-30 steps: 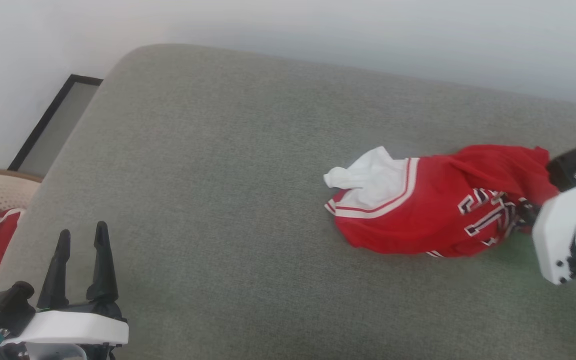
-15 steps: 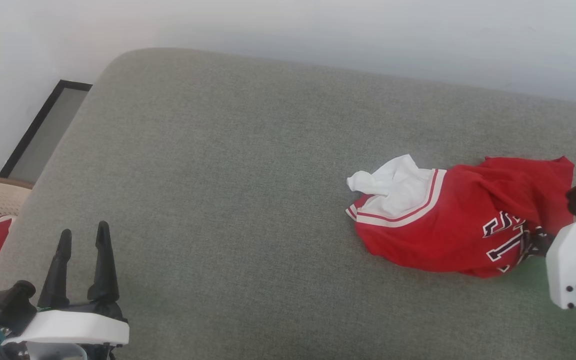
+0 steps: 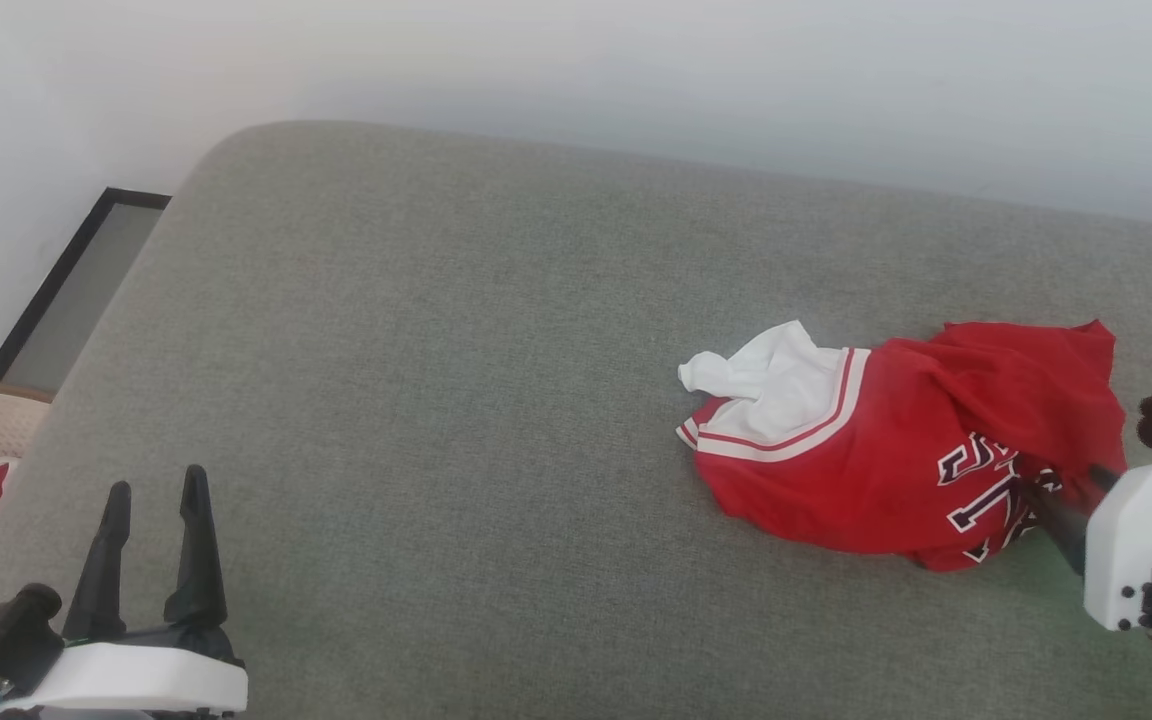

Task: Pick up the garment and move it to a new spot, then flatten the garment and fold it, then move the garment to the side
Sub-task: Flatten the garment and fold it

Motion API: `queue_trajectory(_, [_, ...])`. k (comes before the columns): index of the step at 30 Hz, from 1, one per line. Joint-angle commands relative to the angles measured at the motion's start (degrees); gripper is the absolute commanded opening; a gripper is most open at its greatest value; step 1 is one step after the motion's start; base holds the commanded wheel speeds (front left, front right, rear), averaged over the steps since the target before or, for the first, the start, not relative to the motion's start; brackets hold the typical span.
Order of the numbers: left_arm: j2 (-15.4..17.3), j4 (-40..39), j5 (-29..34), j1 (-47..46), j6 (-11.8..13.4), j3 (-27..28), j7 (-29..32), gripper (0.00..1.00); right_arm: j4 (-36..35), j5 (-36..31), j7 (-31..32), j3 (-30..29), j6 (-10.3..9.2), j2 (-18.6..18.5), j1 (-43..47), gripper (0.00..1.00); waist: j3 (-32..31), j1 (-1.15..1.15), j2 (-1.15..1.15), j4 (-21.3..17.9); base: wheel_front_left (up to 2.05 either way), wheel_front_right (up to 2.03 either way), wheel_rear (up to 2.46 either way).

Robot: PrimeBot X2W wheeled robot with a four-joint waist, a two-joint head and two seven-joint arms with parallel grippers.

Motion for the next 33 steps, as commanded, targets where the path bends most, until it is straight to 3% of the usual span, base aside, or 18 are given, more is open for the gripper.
queue_trajectory(1, [0.24,-0.25,0.17,0.58,-0.15,0.22,-0.24,1.00,-0.70,-0.36,0.01,-1.35,0.00,0.46,0.93,1.00,-0.18,0.00,0.00,-0.22,0.00,0.00,0.00])
queue_trajectory(14, [0.24,-0.83,-0.37,0.12,-0.15,-0.47,-0.24,1.00,-5.99,-1.82,6.22,-9.15,0.00,2.63,3.01,1.00,1.51,0.00,0.00,-0.24,0.00,0.00,0.00])
queue_trajectory(21, [-0.46,-0.53,-0.57,-1.61,-0.15,-1.52,-0.24,1.00,-7.80,0.45,15.30,-7.38,0.00,4.81,3.71,1.00,4.68,0.00,0.00,0.93,0.00,0.00,0.00])
queue_trajectory(28, [-1.13,-0.14,-0.92,-3.23,-0.15,-2.10,-0.24,1.00,-6.36,-0.34,19.07,-5.50,0.00,6.05,2.15,1.00,6.94,0.00,0.00,2.05,0.00,0.00,0.00])
queue_trajectory(29, [-1.20,-0.09,-0.96,-3.51,-0.15,-2.22,-0.24,1.00,-5.85,-1.10,19.38,-4.57,0.01,5.80,1.96,0.80,7.11,0.00,0.00,2.21,0.00,0.00,0.00])
queue_trajectory(30, [-1.29,-0.03,-1.01,-3.75,-0.15,-2.38,-0.24,1.00,-5.82,-1.58,19.11,-3.16,0.01,5.07,1.83,0.00,7.31,0.00,0.00,2.39,0.00,0.00,0.00])
queue_trajectory(33, [-1.40,0.25,-0.98,-4.00,-0.15,-2.59,-0.24,1.00,-5.34,-1.61,16.61,-1.78,0.01,4.34,0.66,0.00,7.63,0.00,0.00,2.73,0.00,0.00,0.00])
